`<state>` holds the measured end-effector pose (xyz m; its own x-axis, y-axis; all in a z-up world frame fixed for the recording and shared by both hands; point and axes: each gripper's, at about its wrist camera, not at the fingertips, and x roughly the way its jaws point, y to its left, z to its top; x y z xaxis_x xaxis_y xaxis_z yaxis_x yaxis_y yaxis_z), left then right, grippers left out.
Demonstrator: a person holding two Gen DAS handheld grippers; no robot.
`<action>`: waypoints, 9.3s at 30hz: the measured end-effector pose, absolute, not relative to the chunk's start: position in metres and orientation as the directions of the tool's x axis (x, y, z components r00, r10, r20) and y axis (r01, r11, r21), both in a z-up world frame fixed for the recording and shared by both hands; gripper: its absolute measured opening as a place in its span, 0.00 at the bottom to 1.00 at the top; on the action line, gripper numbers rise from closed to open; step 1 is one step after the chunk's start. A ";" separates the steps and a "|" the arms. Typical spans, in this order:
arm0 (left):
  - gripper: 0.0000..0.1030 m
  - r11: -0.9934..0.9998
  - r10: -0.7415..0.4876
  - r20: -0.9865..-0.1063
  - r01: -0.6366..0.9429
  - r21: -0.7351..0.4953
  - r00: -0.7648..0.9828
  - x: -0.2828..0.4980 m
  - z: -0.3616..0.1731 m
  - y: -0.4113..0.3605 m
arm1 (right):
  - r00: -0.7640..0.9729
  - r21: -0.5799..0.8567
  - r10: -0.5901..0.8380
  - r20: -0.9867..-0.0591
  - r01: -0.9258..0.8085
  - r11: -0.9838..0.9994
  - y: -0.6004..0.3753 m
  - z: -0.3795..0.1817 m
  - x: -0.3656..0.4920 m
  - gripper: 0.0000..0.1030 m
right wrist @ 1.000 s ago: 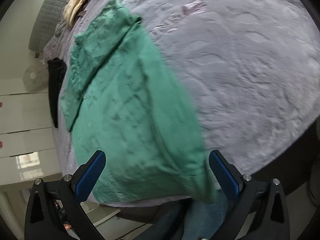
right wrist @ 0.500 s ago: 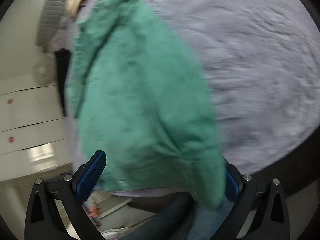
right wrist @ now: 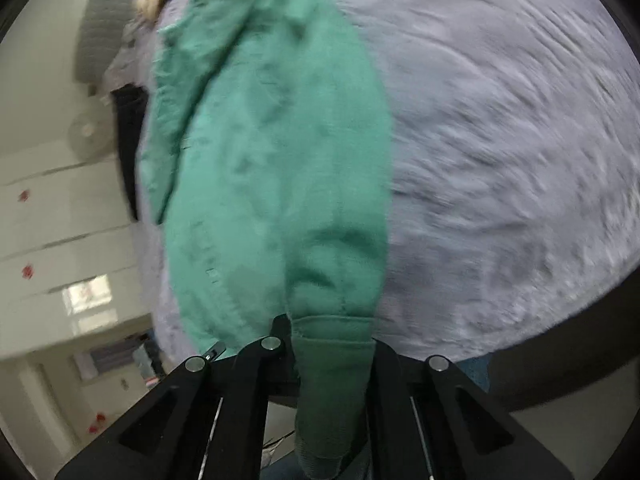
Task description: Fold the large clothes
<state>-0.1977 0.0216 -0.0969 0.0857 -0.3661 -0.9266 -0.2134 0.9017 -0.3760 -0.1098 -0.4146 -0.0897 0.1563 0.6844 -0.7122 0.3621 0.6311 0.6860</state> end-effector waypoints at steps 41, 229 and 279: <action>0.91 0.946 -0.023 -0.896 -0.281 -0.163 0.443 0.174 -0.026 0.093 | 0.365 0.753 0.663 -0.654 0.395 0.526 -0.410 -0.082 0.293 0.52; 0.99 0.921 -0.190 -0.965 -0.307 -0.239 0.180 0.008 -0.085 0.156 | 0.152 0.814 0.857 -0.492 0.430 0.391 -0.082 -0.189 0.125 0.95; 0.11 0.780 -0.559 -0.782 0.494 -0.384 0.274 0.150 0.058 -0.181 | 0.290 0.699 0.639 -0.712 0.207 0.684 -0.346 -0.095 0.109 0.05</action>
